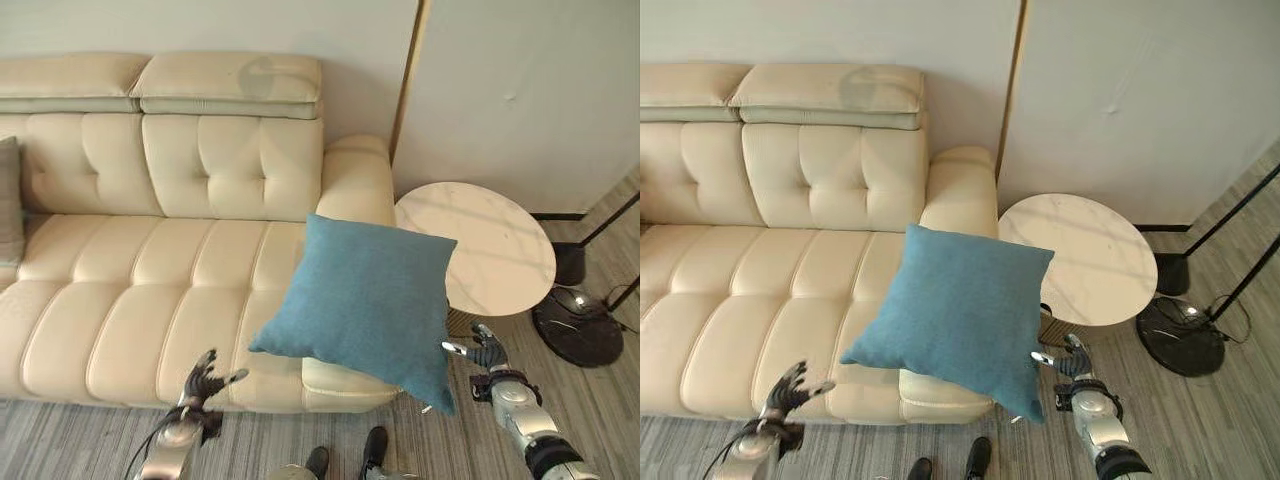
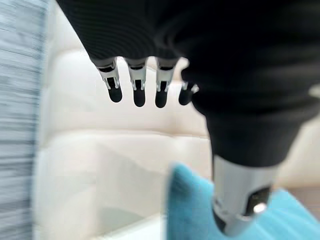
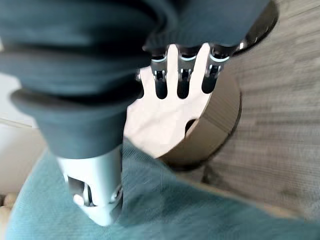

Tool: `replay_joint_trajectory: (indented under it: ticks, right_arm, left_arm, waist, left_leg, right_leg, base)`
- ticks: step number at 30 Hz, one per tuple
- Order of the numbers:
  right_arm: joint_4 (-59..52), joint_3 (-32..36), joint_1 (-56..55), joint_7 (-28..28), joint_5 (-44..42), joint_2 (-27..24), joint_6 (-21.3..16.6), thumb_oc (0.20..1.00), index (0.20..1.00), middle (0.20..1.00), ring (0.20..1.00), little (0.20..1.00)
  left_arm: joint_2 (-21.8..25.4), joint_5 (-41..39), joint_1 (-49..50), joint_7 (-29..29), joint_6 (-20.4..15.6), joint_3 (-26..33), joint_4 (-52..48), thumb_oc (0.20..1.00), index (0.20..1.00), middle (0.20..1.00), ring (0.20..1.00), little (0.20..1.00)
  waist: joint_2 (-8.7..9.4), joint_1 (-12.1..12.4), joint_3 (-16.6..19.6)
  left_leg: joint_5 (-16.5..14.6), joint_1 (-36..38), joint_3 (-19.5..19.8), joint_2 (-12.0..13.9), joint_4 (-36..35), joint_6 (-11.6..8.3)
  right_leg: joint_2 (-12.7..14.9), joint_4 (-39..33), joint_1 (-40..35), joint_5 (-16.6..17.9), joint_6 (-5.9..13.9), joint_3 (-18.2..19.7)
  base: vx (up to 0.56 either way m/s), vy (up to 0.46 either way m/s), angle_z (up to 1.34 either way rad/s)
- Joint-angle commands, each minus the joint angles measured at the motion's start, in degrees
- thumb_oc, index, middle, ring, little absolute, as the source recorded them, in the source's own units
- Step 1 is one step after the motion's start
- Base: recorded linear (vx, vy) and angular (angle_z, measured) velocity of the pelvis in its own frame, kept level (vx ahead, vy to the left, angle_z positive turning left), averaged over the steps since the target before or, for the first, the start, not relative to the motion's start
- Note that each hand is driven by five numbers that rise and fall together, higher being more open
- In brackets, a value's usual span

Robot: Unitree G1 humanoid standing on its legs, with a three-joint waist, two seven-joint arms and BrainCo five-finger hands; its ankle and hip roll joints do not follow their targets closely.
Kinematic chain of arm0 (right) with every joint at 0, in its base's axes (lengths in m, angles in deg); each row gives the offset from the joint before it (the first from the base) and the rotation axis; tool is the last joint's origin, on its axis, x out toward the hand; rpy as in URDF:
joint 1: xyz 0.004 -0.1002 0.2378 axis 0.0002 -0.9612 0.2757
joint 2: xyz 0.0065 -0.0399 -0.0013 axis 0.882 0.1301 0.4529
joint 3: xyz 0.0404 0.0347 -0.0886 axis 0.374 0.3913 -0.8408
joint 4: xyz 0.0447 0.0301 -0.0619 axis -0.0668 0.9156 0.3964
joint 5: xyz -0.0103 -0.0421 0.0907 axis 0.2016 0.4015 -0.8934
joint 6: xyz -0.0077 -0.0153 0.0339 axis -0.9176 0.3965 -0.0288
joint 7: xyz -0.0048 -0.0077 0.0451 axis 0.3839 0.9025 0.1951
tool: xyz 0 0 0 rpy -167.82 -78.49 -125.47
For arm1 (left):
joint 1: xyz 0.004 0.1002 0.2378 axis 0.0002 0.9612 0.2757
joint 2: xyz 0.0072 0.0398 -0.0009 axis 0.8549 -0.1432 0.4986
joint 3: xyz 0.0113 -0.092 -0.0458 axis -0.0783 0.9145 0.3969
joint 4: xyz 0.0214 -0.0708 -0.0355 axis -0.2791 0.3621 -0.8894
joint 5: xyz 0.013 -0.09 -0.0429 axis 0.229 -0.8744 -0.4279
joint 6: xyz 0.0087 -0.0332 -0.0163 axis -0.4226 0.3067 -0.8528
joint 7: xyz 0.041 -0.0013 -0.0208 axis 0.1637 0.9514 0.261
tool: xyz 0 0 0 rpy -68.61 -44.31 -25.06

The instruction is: Pick up all the scattered cushions and arrange them neatly on the sofa.

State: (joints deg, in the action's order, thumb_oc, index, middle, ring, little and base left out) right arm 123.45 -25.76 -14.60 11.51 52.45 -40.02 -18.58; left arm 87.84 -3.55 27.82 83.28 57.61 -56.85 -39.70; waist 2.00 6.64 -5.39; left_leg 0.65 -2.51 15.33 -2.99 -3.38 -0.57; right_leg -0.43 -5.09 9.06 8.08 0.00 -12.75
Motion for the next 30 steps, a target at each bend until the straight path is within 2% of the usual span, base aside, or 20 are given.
replay_joint_trajectory:
  ticks: [1,5,6,7,8,9,11,14,15,16,20,25,26,28,30]
  right_arm:
    - [-0.44,-1.59,2.96,1.08,-3.34,0.63,-1.76,1.0,1.0,1.0,1.0,1.0]
    - [4.22,-9.51,14.68,2.27,-6.08,7.29,-1.61,1.0,1.0,1.0,1.0,1.0]
    - [4.04,-11.71,17.31,2.31,-7.58,8.71,-1.74,0.228,0.228,0.228,0.228,0.228]
    - [3.55,-12.3,17.98,2.36,-8.55,9.14,-1.83,0.2,0.2,0.2,0.2,0.2]
    - [3.55,-12.3,18.0,2.36,-8.56,9.14,-1.82,0.2,0.2,0.2,0.2,0.2]
    - [1.29,-12.82,18.33,2.31,-10.7,9.79,-2.57,0.2,0.2,0.2,0.2,0.2]
    - [-0.1,-13.09,17.75,2.36,-11.27,9.83,-2.93,0.2,0.2,0.2,0.2,0.2]
    - [-9.4,-12.88,13.46,0.75,-10.99,7.53,-3.84,0.2,0.2,0.2,0.2,0.2]
    - [-9.47,-12.89,13.36,0.76,-10.98,7.51,-3.8,0.2,0.2,0.2,0.2,0.2]
    - [-15.28,-11.51,8.74,-0.93,-9.63,5.13,-3.87,0.2,0.2,0.2,0.2,0.2]
    - [-27.76,-8.07,-1.21,-5.54,-7.45,1.47,-4.18,0.2,0.2,0.2,0.2,0.2]
    - [-40.8,-4.2,-9.75,-11.31,-8.43,0.56,-5.49,0.2,0.2,0.2,0.2,0.2]
    - [-40.9,-4.2,-9.86,-11.32,-8.43,0.54,-5.44,0.2,0.2,0.2,0.2,0.2]
    - [-44.27,-3.64,-10.76,-12.7,-8.71,0.54,-6.03,0.2,0.2,0.2,0.2,0.2]
    - [-48.33,-2.44,-12.27,-13.92,-10.04,1.01,-7.39,0.2,0.2,0.2,0.2,0.2]
  left_arm:
    - [1.08,-3.01,-6.91,2.15,-3.22,-1.03,1.17,1.0,1.0,1.0,1.0,1.0]
    - [-2.66,-7.41,-21.54,4.68,-3.11,-7.93,10.06,1.0,1.0,1.0,1.0,1.0]
    - [-4.27,-9.03,-25.39,4.75,-2.61,-9.84,13.9,1.0,1.0,1.0,1.0,1.0]
    - [-4.78,-10.08,-26.06,4.5,-2.7,-10.21,14.28,1.0,1.0,1.0,1.0,1.0]
    - [-4.78,-10.1,-26.09,4.49,-2.71,-10.21,14.31,0.401,0.401,0.401,0.401,0.401]
    - [-5.93,-12.27,-26.82,4.77,-3.38,-10.18,13.13,0.2,0.2,0.2,0.2,0.2]
    - [-6.26,-12.96,-26.21,4.83,-3.76,-10.05,11.67,0.2,0.2,0.2,0.2,0.2]
    - [-6.33,-15.05,-21.71,4.45,-5.57,-8.92,1.1,0.2,0.2,0.2,0.2,0.2]
    - [-6.34,-15.04,-21.61,4.48,-5.53,-8.94,1.02,0.2,0.2,0.2,0.2,0.2]
    - [-5.43,-14.86,-16.98,3.51,-6.17,-7.15,-5.99,0.2,0.2,0.2,0.2,0.2]
    - [-2.67,-12.48,-7.38,1.38,-6.52,-3.26,-21.03,0.2,0.2,0.2,0.2,0.2]
    - [-1.88,-12.09,1.93,-1.29,-6.37,1.39,-34.61,0.2,0.2,0.2,0.2,0.2]
    - [-1.88,-12.09,2.07,-1.3,-6.3,1.41,-34.74,0.2,0.2,0.2,0.2,0.2]
    - [-1.34,-13.12,4.12,-2.37,-6.72,2.28,-38.53,0.2,0.2,0.2,0.2,0.2]
    - [-0.68,-14.42,6.3,-3.5,-7.55,2.82,-41.64,0.2,0.2,0.2,0.2,0.2]
  waist:
    - [1.08,-1.17,-0.64]
    - [0.43,-3.11,-2.46]
    - [0.19,-3.74,-2.9]
    - [0.12,-4.01,-3.16]
    - [0.12,-4.0,-3.17]
    - [0.01,-4.3,-3.65]
    - [-0.04,-4.4,-3.76]
    - [0.16,-4.56,-3.76]
    - [0.15,-4.54,-3.77]
    - [0.42,-4.46,-3.07]
    - [0.99,-4.12,-1.48]
    - [0.74,-3.59,-0.5]
    - [0.73,-3.58,-0.49]
    - [0.1,-3.43,-1.2]
    - [-1.13,-3.32,-0.89]
  left_leg:
    - [-0.75,-1.36,-2.96,-2.05,-1.62,-1.85]
    - [2.04,-10.09,-4.44,-2.78,-1.62,-2.53]
    - [2.83,-11.62,-4.64,-3.0,-1.62,-2.76]
    - [3.04,-11.92,-4.78,-3.07,-1.62,-2.87]
    - [3.05,-11.94,-4.8,-3.08,-1.62,-2.87]
    - [3.32,-11.99,-4.95,-3.17,-1.62,-2.96]
    - [3.33,-11.74,-5.0,-3.17,-1.62,-2.96]
    - [2.67,-10.01,-5.05,-3.09,-1.62,-2.62]
    - [2.65,-9.94,-5.08,-3.07,-1.62,-2.62]
    - [1.89,-8.12,-5.25,-2.8,-1.62,-2.16]
    - [0.19,-4.34,-5.89,-2.49,-1.58,-1.22]
    - [-1.83,-1.93,-6.48,-2.44,0.53,0.22]
    - [-1.89,-1.91,-6.5,-2.45,0.62,0.23]
    - [-2.21,-2.65,-6.39,-2.04,2.59,0.79]
    - [-1.27,-4.69,-5.54,-2.08,4.48,0.25]
  right_leg:
    - [1.96,0.67,-1.04,-5.21,8.27,1.73]
    - [1.03,0.57,7.71,-2.39,8.59,3.54]
    - [0.87,0.71,9.06,-2.11,8.61,3.94]
    - [0.86,0.77,9.36,-2.01,8.61,4.19]
    - [0.86,0.77,9.38,-2.01,8.61,4.2]
    - [0.88,0.87,9.53,-2.01,8.58,4.57]
    - [0.91,0.89,9.35,-2.05,8.54,4.71]
    - [1.06,0.79,7.84,-2.29,8.51,5.69]
    - [1.04,0.79,7.77,-2.29,8.51,5.71]
    - [1.13,0.55,6.08,-2.51,8.56,6.15]
    - [1.13,0.09,2.54,-2.9,9.02,7.18]
    - [2.15,1.85,-0.14,-3.73,9.75,8.1]
    - [2.15,1.92,-0.16,-3.79,9.75,8.11]
    - [2.95,7.46,0.5,-5.74,9.48,8.51]
    - [2.55,15.05,-0.56,-10.54,8.55,9.97]
  base:
    - [-0.27,0.015,-0.06]
    - [-0.24,0.077,-0.09]
    - [-0.09,0.076,-0.24]
    - [-0.06,0.054,-0.25]
    - [-0.02,0.048,-0.2]
    - [-0.01,0.03,-0.16]
    - [0.01,0.035,-0.07]
    - [0.04,0.039,-0.01]
    - [0.08,0.035,-0.04]
    - [0.1,0.036,-0.06]
    - [0.09,0.047,-0.17]
    - [0.0,0.034,-0.23]
    - [-0.08,-0.013,-0.12]
    - [-0.15,-0.021,-0.04]
    - [-0.22,-0.06,0.24]
